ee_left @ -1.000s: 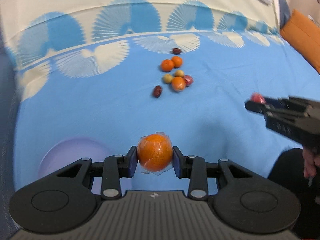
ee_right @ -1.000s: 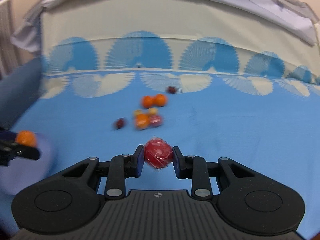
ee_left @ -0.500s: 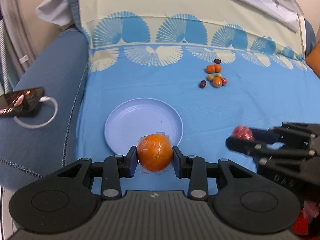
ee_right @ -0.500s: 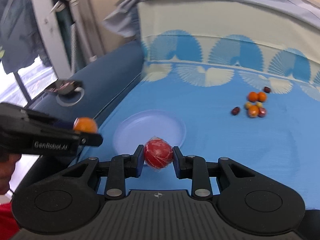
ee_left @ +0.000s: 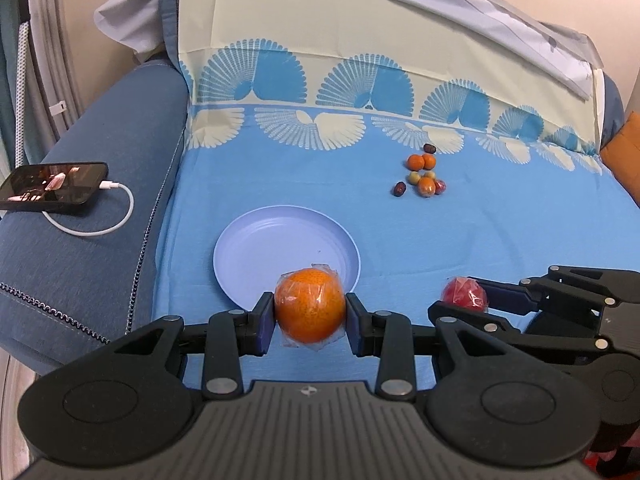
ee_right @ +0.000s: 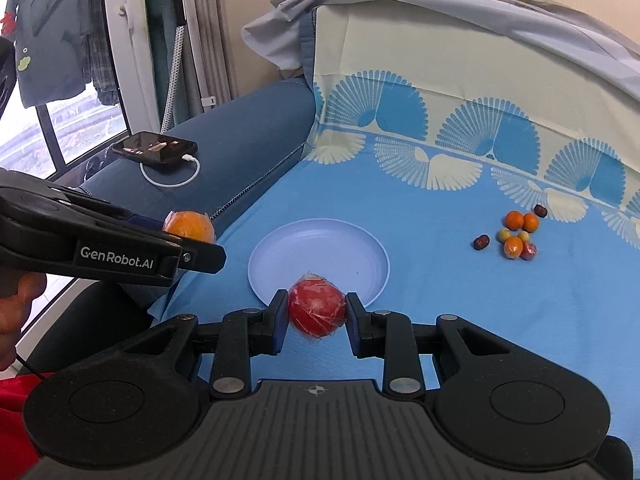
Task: Organize fruits
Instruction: 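Carry both fruits over the lavender plate and open both tools to release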
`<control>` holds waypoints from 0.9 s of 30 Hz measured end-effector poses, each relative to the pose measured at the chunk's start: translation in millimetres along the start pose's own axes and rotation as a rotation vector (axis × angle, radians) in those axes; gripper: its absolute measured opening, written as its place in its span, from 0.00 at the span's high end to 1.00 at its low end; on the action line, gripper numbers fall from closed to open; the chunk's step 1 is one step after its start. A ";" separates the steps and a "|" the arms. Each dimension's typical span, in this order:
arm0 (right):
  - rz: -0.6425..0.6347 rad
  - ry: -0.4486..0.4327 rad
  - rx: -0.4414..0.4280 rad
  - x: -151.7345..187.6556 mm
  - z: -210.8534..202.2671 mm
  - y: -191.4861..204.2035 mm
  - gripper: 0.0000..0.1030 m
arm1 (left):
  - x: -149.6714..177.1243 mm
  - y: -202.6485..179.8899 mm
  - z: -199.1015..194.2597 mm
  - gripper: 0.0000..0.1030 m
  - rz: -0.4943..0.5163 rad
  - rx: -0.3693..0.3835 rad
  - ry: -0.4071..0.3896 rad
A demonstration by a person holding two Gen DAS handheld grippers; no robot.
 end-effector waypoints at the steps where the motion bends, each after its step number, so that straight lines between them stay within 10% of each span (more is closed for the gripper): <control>1: -0.003 0.000 0.000 0.3 1.1 -0.9 0.70 | 0.2 0.5 0.2 0.61 -0.002 -0.002 0.001; 27: 0.041 0.029 0.037 -1.0 24.5 -8.0 0.70 | -16.5 11.5 27.9 0.61 -0.028 -0.020 0.011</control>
Point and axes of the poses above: each gripper's, at about its wrist camera, not at the fingertips, and z roughly the way its jaws point, y to its left, x to its underside, the point moved 7 cm from there along z, roughly the way its jaws point, and after that the axes turned 11 degrees about -z, right-handed, at the moved point
